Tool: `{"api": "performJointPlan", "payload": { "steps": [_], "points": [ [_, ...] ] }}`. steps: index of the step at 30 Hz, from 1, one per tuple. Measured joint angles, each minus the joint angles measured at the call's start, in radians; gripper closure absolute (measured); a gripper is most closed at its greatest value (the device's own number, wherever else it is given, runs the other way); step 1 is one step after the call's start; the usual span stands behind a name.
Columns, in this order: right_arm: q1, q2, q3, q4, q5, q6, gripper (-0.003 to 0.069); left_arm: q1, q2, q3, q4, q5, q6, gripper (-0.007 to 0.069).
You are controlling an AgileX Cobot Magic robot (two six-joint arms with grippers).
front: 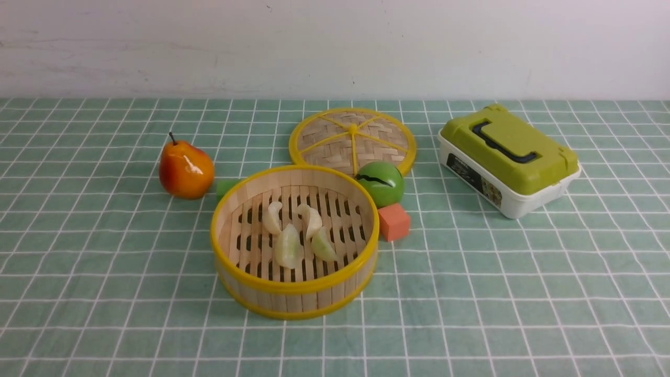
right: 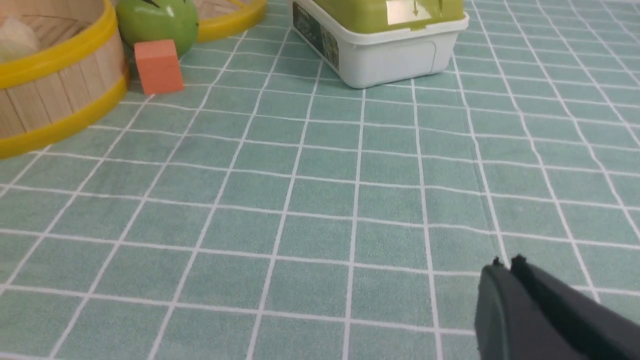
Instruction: Put the dumplings into the steamer on the table with the blue tablecloth.
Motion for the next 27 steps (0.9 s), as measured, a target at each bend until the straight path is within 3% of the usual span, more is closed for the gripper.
{"api": "performJointPlan", "payload": {
  "steps": [7,27],
  "points": [
    [0.000,0.000,-0.007,0.000,0.035,0.059,0.0645,0.000,0.000,0.000,0.000,0.000,0.000,0.0530],
    [0.000,0.000,-0.007,0.000,0.036,0.063,0.0622,0.000,0.000,0.000,0.000,0.000,0.000,0.0513]
  ]
}}
